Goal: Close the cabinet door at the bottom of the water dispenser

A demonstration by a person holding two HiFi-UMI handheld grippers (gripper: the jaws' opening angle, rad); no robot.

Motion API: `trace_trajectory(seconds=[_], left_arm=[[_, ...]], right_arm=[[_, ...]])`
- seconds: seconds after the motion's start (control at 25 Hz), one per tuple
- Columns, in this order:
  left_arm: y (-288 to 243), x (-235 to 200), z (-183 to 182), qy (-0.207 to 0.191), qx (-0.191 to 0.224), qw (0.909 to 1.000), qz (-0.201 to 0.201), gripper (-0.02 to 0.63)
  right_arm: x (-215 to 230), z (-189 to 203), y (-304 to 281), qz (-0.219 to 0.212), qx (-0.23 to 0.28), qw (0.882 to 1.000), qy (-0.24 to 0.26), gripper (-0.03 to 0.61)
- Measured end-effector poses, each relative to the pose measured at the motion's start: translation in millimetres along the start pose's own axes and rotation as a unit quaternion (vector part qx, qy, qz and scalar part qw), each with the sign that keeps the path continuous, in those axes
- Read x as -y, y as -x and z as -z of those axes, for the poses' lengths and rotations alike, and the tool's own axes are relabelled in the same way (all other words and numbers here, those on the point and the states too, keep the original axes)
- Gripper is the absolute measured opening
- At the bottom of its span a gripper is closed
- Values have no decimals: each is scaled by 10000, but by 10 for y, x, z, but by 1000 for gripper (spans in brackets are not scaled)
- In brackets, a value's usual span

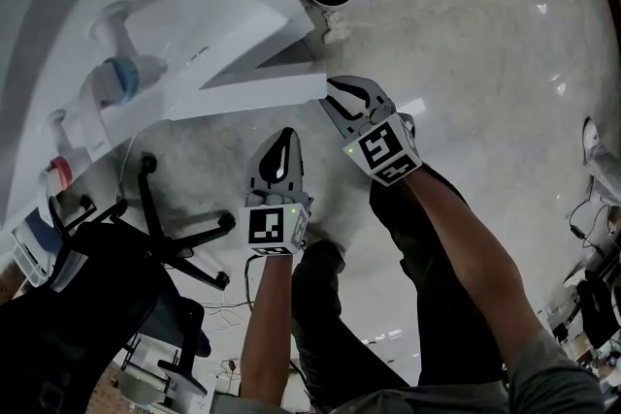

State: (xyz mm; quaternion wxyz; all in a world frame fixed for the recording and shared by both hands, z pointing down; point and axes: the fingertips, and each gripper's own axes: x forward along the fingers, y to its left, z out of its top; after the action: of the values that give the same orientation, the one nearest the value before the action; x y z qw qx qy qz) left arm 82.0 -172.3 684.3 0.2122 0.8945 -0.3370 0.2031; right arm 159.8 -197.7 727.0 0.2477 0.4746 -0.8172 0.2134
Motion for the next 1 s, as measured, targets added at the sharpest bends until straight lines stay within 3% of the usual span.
trace_trajectory(seconds=[0.52, 1.0], left_arm=[[-30, -177, -18, 347, 104, 9982, -476, 18], [28, -231, -78, 442, 165, 9965, -688, 18]], right_arm=[[486, -280, -313, -203, 5, 9991, 372, 83], [754, -512, -573, -93, 43, 9987, 507, 74]])
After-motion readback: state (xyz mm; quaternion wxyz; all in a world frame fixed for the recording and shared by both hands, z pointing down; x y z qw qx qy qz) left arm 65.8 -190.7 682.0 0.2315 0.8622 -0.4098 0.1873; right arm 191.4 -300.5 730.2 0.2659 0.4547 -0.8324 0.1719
